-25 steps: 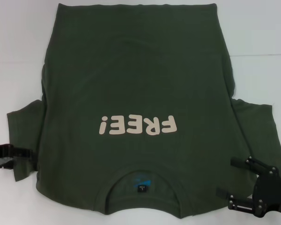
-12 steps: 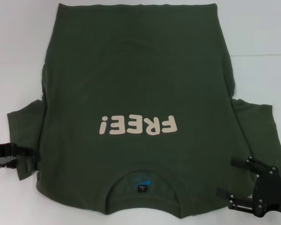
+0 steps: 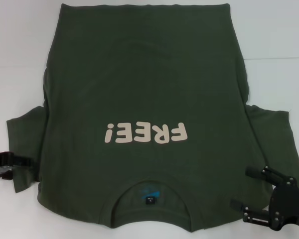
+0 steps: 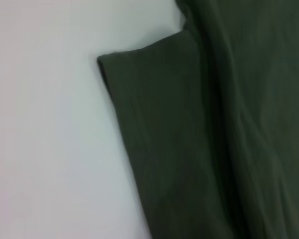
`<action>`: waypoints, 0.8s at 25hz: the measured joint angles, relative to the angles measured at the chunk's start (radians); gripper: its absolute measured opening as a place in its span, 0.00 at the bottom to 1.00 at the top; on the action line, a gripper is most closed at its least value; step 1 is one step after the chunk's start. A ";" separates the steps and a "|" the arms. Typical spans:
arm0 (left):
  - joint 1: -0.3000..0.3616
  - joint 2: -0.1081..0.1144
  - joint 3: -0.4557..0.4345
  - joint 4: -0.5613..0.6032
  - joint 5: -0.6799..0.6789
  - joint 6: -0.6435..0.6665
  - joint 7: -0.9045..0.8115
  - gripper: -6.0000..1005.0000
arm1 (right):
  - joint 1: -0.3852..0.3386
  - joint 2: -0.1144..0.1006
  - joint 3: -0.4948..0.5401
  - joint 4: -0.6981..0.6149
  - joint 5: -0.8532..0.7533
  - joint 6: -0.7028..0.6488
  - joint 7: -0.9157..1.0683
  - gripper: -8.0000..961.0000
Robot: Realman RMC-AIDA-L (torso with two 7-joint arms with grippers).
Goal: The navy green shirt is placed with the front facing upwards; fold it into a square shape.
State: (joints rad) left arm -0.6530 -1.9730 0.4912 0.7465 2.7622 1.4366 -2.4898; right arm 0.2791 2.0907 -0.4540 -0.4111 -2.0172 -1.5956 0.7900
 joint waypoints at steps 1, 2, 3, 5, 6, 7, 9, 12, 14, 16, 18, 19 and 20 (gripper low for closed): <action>-0.001 0.001 0.000 0.000 0.003 0.002 -0.003 0.87 | 0.000 0.000 0.000 0.000 0.000 0.000 0.000 0.98; -0.002 0.001 0.000 0.001 0.005 0.002 -0.005 0.87 | 0.000 0.000 0.000 0.000 0.000 0.001 0.000 0.98; -0.002 0.001 0.000 0.002 0.006 0.003 -0.006 0.87 | 0.001 0.000 0.000 0.000 0.000 0.003 0.000 0.98; -0.004 0.002 0.001 0.003 0.009 0.003 -0.007 0.86 | 0.003 0.000 0.000 0.000 0.000 0.007 0.000 0.98; -0.005 0.003 0.001 0.003 0.010 0.003 -0.007 0.86 | 0.003 0.000 0.000 0.000 0.000 0.008 0.000 0.98; -0.006 0.004 0.001 0.004 0.012 0.003 -0.007 0.86 | 0.004 0.000 0.000 0.000 0.000 0.009 0.000 0.98; -0.009 0.007 0.000 0.006 0.013 0.003 -0.007 0.86 | 0.005 0.000 0.000 0.000 0.000 0.012 0.000 0.98; -0.014 0.012 -0.010 0.008 0.009 0.009 -0.007 0.86 | 0.006 0.000 0.000 0.000 0.000 0.014 0.000 0.98; -0.018 0.015 -0.020 0.008 0.005 0.019 -0.005 0.86 | 0.007 0.000 0.000 0.000 0.000 0.015 0.000 0.98; -0.021 0.018 -0.026 0.008 0.005 0.023 -0.002 0.86 | 0.008 0.000 0.000 0.000 0.000 0.015 0.000 0.98; -0.023 0.018 -0.026 0.009 0.009 0.022 -0.002 0.86 | 0.009 0.000 0.000 0.000 0.000 0.016 0.000 0.98; -0.024 0.018 -0.026 0.009 0.010 0.021 -0.002 0.86 | 0.010 0.000 0.000 0.000 0.000 0.016 0.000 0.98; -0.024 0.018 -0.026 0.009 0.011 0.020 -0.003 0.86 | 0.010 0.000 0.000 0.000 0.000 0.017 0.000 0.98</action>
State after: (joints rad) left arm -0.6769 -1.9545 0.4656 0.7553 2.7730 1.4564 -2.4924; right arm 0.2895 2.0907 -0.4540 -0.4111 -2.0172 -1.5788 0.7900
